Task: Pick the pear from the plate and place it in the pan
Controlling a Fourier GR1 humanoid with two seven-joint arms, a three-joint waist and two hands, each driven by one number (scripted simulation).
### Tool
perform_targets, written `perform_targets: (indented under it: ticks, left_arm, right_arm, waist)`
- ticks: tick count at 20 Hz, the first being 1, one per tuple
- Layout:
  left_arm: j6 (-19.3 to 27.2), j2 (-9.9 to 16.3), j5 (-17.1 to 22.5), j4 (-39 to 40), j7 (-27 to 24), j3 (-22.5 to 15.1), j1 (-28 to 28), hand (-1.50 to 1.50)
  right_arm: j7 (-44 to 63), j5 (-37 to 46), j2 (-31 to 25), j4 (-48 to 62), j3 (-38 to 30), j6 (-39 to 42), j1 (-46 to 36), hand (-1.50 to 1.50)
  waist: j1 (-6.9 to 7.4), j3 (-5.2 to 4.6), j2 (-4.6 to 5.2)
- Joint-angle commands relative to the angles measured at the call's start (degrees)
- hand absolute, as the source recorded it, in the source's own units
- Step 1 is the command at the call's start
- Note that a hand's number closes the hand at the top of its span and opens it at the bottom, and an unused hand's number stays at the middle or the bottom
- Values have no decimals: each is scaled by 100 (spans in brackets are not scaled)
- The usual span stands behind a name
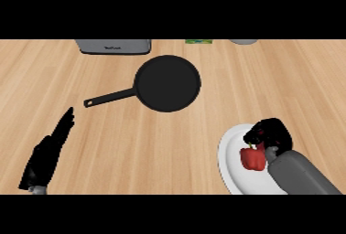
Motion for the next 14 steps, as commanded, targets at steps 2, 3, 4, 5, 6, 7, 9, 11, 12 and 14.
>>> perform_targets:
  ticks: [2,3,4,5,6,7,9,11,12,14]
  left_arm:
    - [-28,5,-19,3,44,-46,107,0]
    - [18,-35,-70,-17,103,-90,35,0]
    - [30,-1,-53,11,164,-19,-31,0]
    - [9,4,-41,27,64,-21,98,0]
    - [7,-31,-43,48,84,-49,15,0]
    - [31,-29,-56,70,115,-39,84,0]
    - [-43,19,-9,25,117,-14,36,0]
    - [2,-41,-27,60,79,-28,28,0]
    - [-12,-40,-29,-82,142,-69,36,0]
    - [6,-95,-74,18,117,-111,-61,0]
  right_arm:
    - [1293,1600,-190,114,509,-526,-474,150]
    - [1335,1910,-276,120,569,-433,-655,150]
    - [1324,2241,-303,39,632,-469,-784,150]
    - [1441,2466,-238,1,625,-373,-1036,150]
    - [1593,2717,-240,-4,646,-175,-1260,150]
    - [1732,2945,-213,-28,669,-43,-1365,150]
    - [2050,3384,82,-39,637,157,-1794,150]
    - [2121,3765,393,2,539,393,-2109,150]
    - [2124,3873,507,32,349,559,-2339,150]
    - [2128,4195,1057,258,175,706,-2607,150]
  waist:
    - [-34,55,-54]
    - [-76,61,-59]
    - [-141,69,-76]
    - [-33,65,-85]
    - [-77,75,-57]
    - [-87,83,-63]
    - [-10,109,-26]
    - [-25,119,-7]
    - [3,135,-5]
    - [8,144,63]
